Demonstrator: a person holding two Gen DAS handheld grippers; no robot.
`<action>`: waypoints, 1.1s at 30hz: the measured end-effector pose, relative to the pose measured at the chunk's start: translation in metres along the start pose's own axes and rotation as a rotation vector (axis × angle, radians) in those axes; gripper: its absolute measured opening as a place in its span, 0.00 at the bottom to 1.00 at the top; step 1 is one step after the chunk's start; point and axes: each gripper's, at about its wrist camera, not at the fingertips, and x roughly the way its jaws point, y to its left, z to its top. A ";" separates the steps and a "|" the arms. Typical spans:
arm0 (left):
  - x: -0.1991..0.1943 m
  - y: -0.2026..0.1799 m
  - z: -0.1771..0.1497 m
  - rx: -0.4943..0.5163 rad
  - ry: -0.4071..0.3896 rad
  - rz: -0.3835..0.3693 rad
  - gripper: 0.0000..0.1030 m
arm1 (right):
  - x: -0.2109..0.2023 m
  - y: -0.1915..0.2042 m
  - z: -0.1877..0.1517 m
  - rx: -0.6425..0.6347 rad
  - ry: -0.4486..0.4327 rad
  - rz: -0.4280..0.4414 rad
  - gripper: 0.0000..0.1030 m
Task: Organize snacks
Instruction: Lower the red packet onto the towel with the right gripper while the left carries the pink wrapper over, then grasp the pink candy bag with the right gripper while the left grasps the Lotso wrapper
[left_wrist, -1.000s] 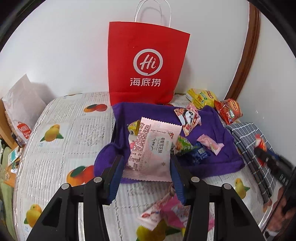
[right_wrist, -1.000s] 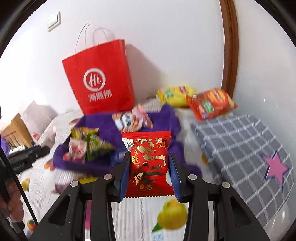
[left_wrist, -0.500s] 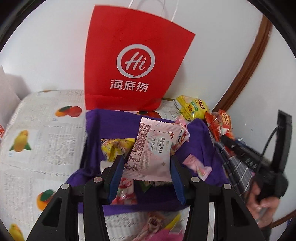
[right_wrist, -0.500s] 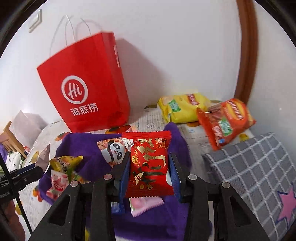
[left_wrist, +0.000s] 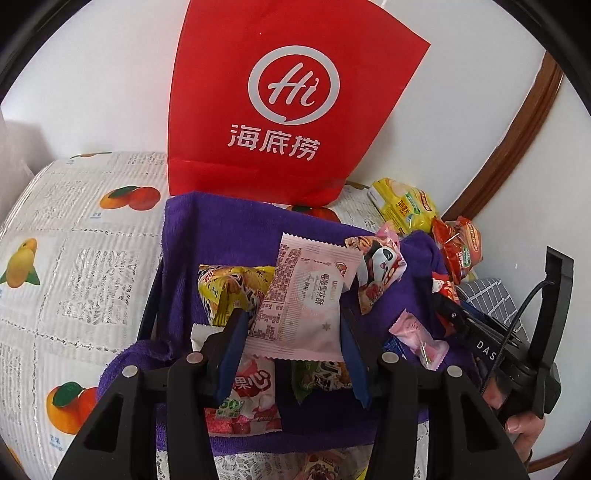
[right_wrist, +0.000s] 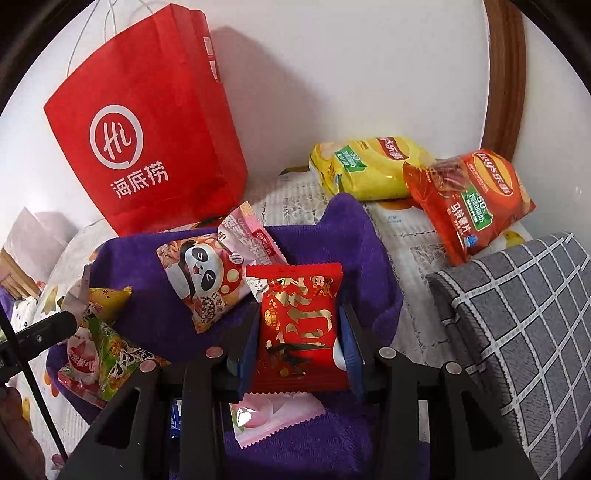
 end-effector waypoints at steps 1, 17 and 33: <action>-0.001 0.000 0.000 -0.001 0.000 -0.004 0.46 | 0.001 0.001 0.000 -0.004 0.000 0.003 0.43; -0.006 0.003 0.005 -0.033 0.006 -0.077 0.67 | -0.029 0.006 -0.004 0.023 -0.071 0.085 0.67; -0.054 0.030 -0.011 -0.069 -0.013 -0.053 0.73 | -0.105 0.059 -0.089 0.001 0.085 0.205 0.67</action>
